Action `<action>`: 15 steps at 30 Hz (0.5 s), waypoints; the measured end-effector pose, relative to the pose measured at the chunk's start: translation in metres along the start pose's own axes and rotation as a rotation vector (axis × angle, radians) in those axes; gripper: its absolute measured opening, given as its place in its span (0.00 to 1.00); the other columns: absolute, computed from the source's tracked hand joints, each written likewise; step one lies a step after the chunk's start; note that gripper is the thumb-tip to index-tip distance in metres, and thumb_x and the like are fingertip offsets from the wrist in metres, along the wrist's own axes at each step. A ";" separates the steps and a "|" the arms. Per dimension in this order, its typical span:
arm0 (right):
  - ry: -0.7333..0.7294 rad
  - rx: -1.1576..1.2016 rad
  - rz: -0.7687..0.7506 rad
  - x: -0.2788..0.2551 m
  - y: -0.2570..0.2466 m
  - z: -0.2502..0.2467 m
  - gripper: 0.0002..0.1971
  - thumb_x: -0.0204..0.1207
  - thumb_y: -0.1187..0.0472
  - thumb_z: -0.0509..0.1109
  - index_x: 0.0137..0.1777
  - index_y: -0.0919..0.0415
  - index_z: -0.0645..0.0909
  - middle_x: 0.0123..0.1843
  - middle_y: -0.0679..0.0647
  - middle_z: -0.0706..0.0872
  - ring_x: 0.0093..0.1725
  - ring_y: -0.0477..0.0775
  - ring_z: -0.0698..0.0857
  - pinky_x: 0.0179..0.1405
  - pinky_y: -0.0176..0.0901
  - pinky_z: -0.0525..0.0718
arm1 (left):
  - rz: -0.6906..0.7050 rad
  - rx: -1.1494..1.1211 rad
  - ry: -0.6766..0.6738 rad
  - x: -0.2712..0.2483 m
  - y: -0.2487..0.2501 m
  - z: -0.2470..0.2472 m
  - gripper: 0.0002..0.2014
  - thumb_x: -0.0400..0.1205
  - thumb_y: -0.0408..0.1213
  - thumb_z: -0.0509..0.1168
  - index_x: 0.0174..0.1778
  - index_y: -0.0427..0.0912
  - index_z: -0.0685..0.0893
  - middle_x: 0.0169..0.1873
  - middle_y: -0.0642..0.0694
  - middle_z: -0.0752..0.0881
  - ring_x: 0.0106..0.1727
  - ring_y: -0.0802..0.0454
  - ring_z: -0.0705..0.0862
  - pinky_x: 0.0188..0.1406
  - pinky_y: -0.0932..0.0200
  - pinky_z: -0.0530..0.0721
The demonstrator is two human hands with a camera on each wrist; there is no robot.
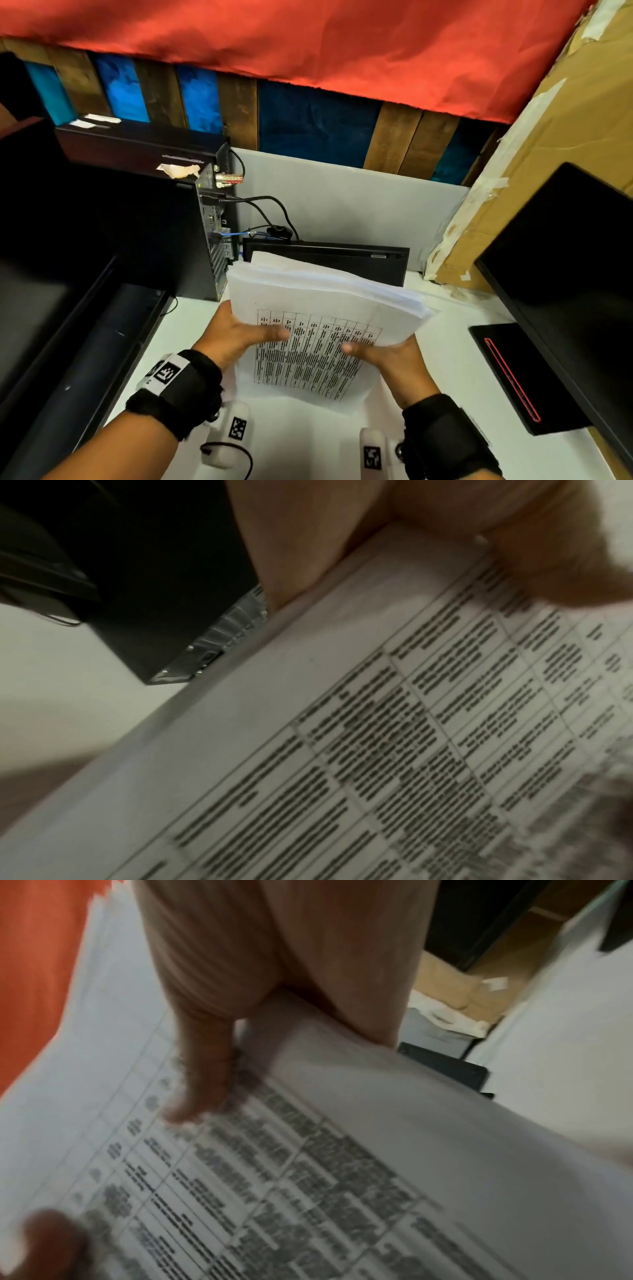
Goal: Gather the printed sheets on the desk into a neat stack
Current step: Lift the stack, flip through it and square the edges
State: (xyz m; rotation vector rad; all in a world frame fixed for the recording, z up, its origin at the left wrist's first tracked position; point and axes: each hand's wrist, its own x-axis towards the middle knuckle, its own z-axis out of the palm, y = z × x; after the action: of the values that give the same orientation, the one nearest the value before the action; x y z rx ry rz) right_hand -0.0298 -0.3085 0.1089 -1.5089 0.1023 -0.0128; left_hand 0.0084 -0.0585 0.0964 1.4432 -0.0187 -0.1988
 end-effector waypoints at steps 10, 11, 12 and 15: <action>0.196 0.033 -0.197 -0.001 -0.021 0.025 0.17 0.73 0.69 0.76 0.61 0.62 0.86 0.53 0.50 0.93 0.54 0.48 0.91 0.53 0.42 0.89 | 0.275 -0.015 0.170 -0.008 0.035 0.027 0.21 0.73 0.24 0.73 0.56 0.51 0.84 0.54 0.55 0.91 0.54 0.60 0.89 0.50 0.69 0.86; 0.187 0.036 -0.183 -0.002 -0.016 0.023 0.17 0.72 0.69 0.76 0.61 0.62 0.86 0.53 0.51 0.93 0.54 0.48 0.91 0.54 0.42 0.89 | 0.267 -0.013 0.164 -0.010 0.031 0.026 0.22 0.72 0.24 0.74 0.58 0.49 0.84 0.55 0.53 0.91 0.55 0.59 0.90 0.51 0.67 0.86; 0.172 0.034 -0.159 -0.002 -0.010 0.021 0.17 0.71 0.70 0.77 0.60 0.61 0.86 0.52 0.52 0.93 0.54 0.49 0.92 0.54 0.44 0.89 | 0.242 -0.012 0.146 -0.010 0.024 0.023 0.23 0.70 0.24 0.75 0.60 0.46 0.84 0.55 0.51 0.91 0.56 0.56 0.90 0.53 0.64 0.87; 0.122 -0.041 -0.033 0.003 0.013 0.012 0.18 0.63 0.73 0.82 0.53 0.60 0.89 0.49 0.54 0.94 0.50 0.52 0.93 0.55 0.52 0.90 | 0.117 0.013 0.085 -0.005 0.004 0.008 0.32 0.61 0.30 0.82 0.63 0.42 0.83 0.55 0.44 0.91 0.59 0.49 0.89 0.59 0.50 0.87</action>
State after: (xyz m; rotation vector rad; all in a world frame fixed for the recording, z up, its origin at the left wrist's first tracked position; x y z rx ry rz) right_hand -0.0265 -0.2964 0.0962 -1.5503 0.1770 -0.1297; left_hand 0.0027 -0.0653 0.1016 1.4575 -0.0350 -0.0411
